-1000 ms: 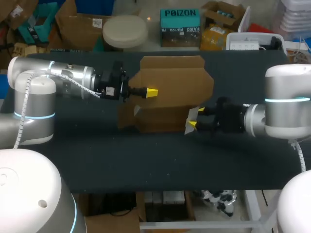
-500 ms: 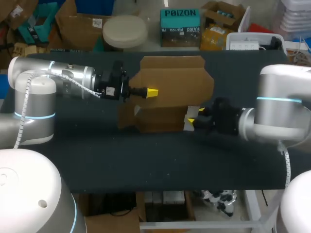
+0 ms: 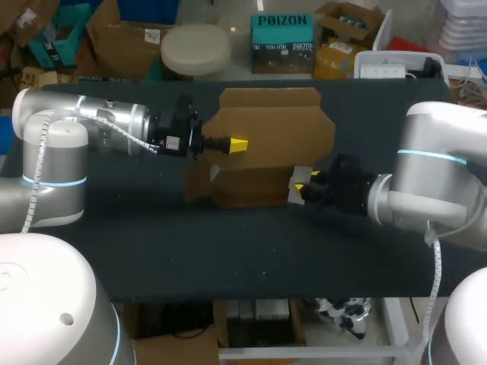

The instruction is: Assemble the packaging by folding the flat box into shape, placing the metal phone stand inside, and closing the box properly

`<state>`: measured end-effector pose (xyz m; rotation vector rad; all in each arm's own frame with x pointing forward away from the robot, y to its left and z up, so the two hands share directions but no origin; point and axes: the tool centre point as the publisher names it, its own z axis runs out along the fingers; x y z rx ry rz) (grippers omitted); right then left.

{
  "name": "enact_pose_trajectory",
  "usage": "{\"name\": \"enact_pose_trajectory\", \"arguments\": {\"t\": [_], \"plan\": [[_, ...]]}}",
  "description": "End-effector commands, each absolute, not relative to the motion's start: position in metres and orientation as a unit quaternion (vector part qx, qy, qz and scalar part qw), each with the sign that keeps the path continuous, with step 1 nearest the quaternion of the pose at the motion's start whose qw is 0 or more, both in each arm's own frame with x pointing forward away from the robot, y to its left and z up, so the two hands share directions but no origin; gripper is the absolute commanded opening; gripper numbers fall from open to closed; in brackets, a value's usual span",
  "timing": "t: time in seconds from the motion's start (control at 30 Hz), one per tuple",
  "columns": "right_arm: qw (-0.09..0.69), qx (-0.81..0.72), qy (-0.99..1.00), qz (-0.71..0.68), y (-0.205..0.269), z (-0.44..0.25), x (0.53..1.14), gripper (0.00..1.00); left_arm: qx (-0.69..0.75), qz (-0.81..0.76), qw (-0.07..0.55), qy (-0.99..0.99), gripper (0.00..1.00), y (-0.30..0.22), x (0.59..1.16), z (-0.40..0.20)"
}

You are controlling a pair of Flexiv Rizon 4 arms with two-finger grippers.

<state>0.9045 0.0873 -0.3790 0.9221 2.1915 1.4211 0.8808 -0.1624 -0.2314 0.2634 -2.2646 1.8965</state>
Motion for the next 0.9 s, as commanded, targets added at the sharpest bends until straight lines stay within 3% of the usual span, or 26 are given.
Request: {"name": "enact_pose_trajectory", "arguments": {"t": [0.03,0.9], "plan": [[0.232,0.362,0.756,0.494,0.091,-0.385,0.905,0.49,0.087,0.636,0.090,-0.761,0.00,-0.164,0.881,-0.235],[0.280,0.426,0.712,0.482,0.090,-0.374,0.909,0.39,0.087,0.636,0.090,-0.761,0.00,-0.164,0.881,-0.235]]}}
